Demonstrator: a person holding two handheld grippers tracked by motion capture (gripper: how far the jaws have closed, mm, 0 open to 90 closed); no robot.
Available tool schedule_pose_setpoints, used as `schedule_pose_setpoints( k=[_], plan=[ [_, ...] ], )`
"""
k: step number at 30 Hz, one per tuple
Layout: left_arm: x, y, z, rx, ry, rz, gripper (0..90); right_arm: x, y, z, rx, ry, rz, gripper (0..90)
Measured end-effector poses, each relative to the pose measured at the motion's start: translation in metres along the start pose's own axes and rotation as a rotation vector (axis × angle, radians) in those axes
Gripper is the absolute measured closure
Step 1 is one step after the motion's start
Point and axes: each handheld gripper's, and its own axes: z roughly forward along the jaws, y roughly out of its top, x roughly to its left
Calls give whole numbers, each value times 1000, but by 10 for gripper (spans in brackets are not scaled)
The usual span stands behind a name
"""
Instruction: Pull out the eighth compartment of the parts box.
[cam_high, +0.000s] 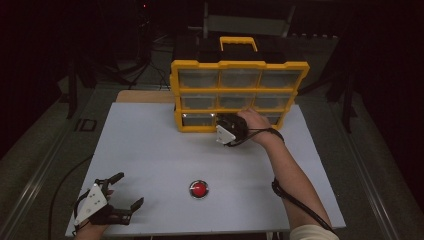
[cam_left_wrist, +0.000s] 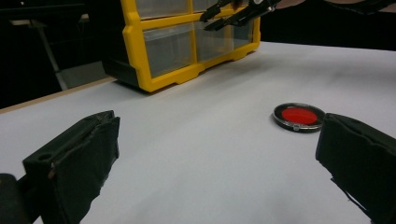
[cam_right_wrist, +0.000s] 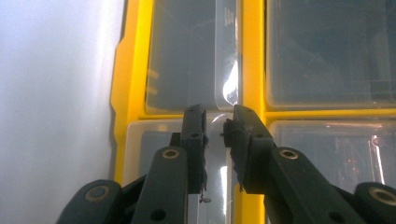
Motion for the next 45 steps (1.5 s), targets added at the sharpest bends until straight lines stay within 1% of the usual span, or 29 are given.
schedule_pose_setpoints(
  k=[3, 6, 7, 10, 11, 14, 15, 20, 26, 27, 31, 36, 38, 39, 41, 42, 44, 45],
  plan=[
    [0, 0, 0, -4, 3, -2, 0, 2, 0, -4, -7, 2, -8, 757],
    [0, 0, 0, -1, 1, -2, 0, 3, 1, -7, -16, 10, -2, 757],
    [0, 0, 0, 2, -1, 2, 0, 5, 2, -11, -20, 17, -8, 756],
    [0, 0, 0, 2, -1, 3, 0, 6, 2, -15, -30, 19, -7, 756],
    [0, 0, 0, 2, 0, 1, 0, 8, 3, -19, -38, 24, -14, 756],
    [0, 0, 0, 1, 2, 1, 0, 9, 5, -22, -34, 29, -6, 756],
    [0, 0, 0, 0, 2, -1, 0, 11, 8, -24, -40, 32, 10, 754],
    [0, 0, 0, 0, 3, -1, 0, 14, 9, -27, -47, 31, 10, 754],
    [0, 0, 1, 2, 0, -1, 0, 16, 11, -35, -63, 41, 17, 753],
    [0, 0, 1, 2, 0, 0, 0, 17, 11, -38, -69, 48, 20, 753],
    [0, 0, 1, 2, 0, 0, 0, 20, 10, -44, -81, 50, 21, 753],
    [0, 0, 1, 5, -1, 4, 0, 24, 14, -46, -98, 47, 28, 753],
    [0, 0, 1, 7, -1, 5, 0, 25, 15, -46, -95, 41, 27, 753],
    [0, 0, 1, 7, 0, 4, 0, 25, 15, -47, -100, 42, 40, 752],
    [0, 0, 1, 5, 0, 3, 0, 27, 15, -48, -106, 44, 48, 751],
    [0, 0, 1, 5, 0, 3, 0, 27, 15, -49, -106, 45, 39, 751],
    [0, 0, 1, 5, -1, 2, 0, 28, 16, -50, -109, 45, 40, 751],
    [0, 0, 1, 7, -2, 6, 0, 29, 15, -52, -108, 44, 28, 751]
  ],
)
